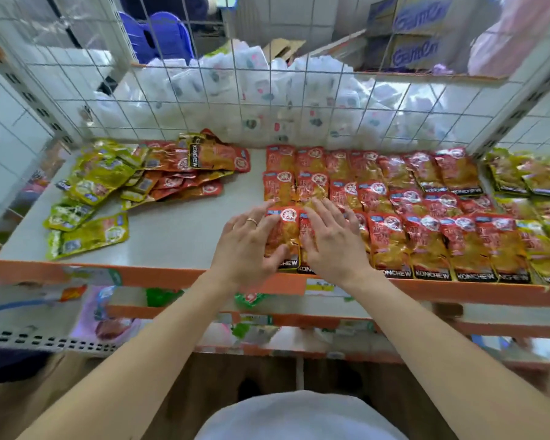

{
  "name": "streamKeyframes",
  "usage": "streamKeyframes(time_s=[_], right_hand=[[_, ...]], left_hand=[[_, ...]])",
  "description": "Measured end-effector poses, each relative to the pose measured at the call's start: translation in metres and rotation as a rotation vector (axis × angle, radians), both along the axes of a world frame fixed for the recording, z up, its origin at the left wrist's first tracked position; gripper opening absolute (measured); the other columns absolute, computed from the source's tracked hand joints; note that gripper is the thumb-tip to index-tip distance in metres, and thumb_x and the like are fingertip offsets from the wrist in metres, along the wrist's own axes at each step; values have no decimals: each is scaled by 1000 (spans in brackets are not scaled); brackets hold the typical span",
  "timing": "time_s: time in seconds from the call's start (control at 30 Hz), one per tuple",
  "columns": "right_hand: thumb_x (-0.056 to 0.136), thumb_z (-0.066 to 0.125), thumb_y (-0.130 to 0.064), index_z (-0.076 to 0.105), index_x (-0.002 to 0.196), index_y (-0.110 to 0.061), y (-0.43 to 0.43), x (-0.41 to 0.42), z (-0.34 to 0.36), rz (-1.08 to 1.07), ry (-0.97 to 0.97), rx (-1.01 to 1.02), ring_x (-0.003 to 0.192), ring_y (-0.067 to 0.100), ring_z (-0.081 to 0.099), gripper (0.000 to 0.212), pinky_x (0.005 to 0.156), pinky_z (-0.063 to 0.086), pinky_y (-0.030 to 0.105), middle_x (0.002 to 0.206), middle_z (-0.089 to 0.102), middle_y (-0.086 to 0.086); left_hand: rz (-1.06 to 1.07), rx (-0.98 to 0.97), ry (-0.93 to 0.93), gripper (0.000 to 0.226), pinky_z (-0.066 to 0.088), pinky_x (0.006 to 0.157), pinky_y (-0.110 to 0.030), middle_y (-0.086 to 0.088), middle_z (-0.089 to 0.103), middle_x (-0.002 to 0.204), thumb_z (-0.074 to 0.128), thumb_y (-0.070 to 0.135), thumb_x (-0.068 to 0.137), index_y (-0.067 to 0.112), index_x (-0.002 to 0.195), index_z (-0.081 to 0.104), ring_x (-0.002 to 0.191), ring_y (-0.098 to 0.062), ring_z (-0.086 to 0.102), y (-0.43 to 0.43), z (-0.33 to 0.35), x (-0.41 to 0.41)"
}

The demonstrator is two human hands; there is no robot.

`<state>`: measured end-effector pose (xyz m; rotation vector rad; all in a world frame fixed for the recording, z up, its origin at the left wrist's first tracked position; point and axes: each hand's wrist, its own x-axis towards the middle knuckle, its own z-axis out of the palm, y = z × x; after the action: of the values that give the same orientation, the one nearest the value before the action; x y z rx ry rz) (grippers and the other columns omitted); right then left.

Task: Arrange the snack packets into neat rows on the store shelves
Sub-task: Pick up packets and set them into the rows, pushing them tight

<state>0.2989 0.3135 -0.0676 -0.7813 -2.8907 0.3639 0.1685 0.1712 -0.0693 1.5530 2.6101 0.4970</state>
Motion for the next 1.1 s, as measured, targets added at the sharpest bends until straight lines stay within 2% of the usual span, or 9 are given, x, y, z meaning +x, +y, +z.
streamKeyframes(time_s=[0.07,0.2,0.4,0.53,0.67,0.8,0.9,1.0,1.1], right_hand=[[103,28,-38,24,158,-19,1,0,0,30,-91,1,154,13,5,58,123,-7,48,167,12,-2],[98,13,-39,14,159,-17,2,2,0,60,-181,33,154,13,-2,65,121,-12,52,168,2,-1],[94,8,-41,12,160,-16,-3,3,2,49,-216,70,154,13,-2,70,119,-14,50,168,1,-1],[94,10,-40,18,159,-15,-5,2,-2,32,-187,84,154,14,3,70,117,-15,54,168,8,0],[88,-1,-44,23,158,-16,-6,3,-4,24,-153,81,154,14,7,78,116,-14,55,167,12,0],[90,8,-43,34,154,-17,-6,3,-7,11,-87,76,153,15,17,73,118,-8,57,165,23,0],[93,14,-46,36,152,-20,-3,4,0,54,8,24,154,14,6,68,118,-7,53,165,20,-2],[95,22,-51,36,152,-24,5,-4,16,216,102,-11,153,11,-7,65,117,-12,47,166,16,-5],[98,35,-47,36,152,-26,13,-20,32,294,154,-35,154,11,-4,58,118,-11,47,166,17,-5]], left_hand=[[-25,-27,-26,71,18,120,-41,8,28,163,41,59,85,27,149,39,145,-16,32,6,0,-1],[-26,-70,-65,72,9,123,-40,10,30,162,39,58,85,29,151,35,150,-11,23,11,-4,-1],[-36,-42,-50,70,16,122,-39,7,35,159,40,56,85,27,148,38,148,-13,29,9,-5,1],[-57,-30,-92,68,13,123,-37,5,34,160,42,53,88,24,149,38,147,-15,30,9,-4,0],[-74,-40,-106,66,10,124,-36,6,32,160,42,53,91,25,150,36,148,-14,28,8,-6,-1],[-66,-54,-53,66,8,125,-35,9,29,162,34,57,92,28,152,33,149,-11,25,8,-5,1],[-33,-27,-77,67,5,126,-35,12,19,166,20,61,95,31,154,29,152,-8,14,8,-1,4],[138,66,-150,69,7,126,-38,11,12,167,11,62,97,30,156,26,153,-6,8,8,8,-1],[305,142,-99,72,7,124,-36,8,16,167,12,60,96,23,155,30,154,-10,10,3,23,-5]])
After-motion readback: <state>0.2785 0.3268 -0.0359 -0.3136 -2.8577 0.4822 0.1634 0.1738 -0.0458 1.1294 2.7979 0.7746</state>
